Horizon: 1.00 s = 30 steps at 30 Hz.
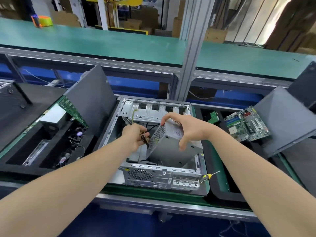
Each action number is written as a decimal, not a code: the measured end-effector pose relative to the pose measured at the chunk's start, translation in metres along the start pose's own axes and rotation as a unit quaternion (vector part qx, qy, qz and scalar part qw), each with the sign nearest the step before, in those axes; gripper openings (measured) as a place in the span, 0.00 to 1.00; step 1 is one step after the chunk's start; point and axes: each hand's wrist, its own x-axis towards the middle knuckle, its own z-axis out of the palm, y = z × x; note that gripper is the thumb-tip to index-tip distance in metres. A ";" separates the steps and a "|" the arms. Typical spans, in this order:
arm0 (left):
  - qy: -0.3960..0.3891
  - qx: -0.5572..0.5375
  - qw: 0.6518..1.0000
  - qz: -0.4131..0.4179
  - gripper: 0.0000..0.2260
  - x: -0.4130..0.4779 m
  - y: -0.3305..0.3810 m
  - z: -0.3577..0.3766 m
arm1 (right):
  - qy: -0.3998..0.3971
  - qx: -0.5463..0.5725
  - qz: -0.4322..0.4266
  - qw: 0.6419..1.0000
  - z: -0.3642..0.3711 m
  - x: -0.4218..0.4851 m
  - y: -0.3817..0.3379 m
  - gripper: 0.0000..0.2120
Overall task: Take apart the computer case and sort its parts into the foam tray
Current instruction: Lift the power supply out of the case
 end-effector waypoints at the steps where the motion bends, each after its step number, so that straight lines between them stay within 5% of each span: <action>1: -0.001 0.019 1.000 0.016 0.09 -0.005 -0.002 0.003 | -0.005 0.002 -0.002 1.000 0.000 0.001 0.000 0.43; 5: 0.025 0.159 0.975 0.155 0.05 -0.023 -0.016 0.011 | -0.003 0.005 -0.018 1.000 0.002 0.004 0.001 0.42; 11: 0.074 0.374 0.857 0.348 0.17 -0.050 -0.021 0.022 | 0.013 -0.009 -0.032 0.999 0.004 0.008 0.007 0.45; 18: 0.023 0.349 0.875 0.334 0.15 -0.050 -0.002 0.044 | 0.107 -0.023 -0.012 0.994 0.011 0.008 -0.004 0.47; 25: -0.063 0.349 0.857 0.374 0.20 -0.055 0.039 0.058 | 0.212 -0.018 0.031 0.977 0.004 0.014 -0.035 0.53; 30: -0.168 0.322 0.841 0.402 0.18 -0.059 0.072 0.062 | 0.283 0.061 0.026 0.957 -0.002 0.010 -0.052 0.47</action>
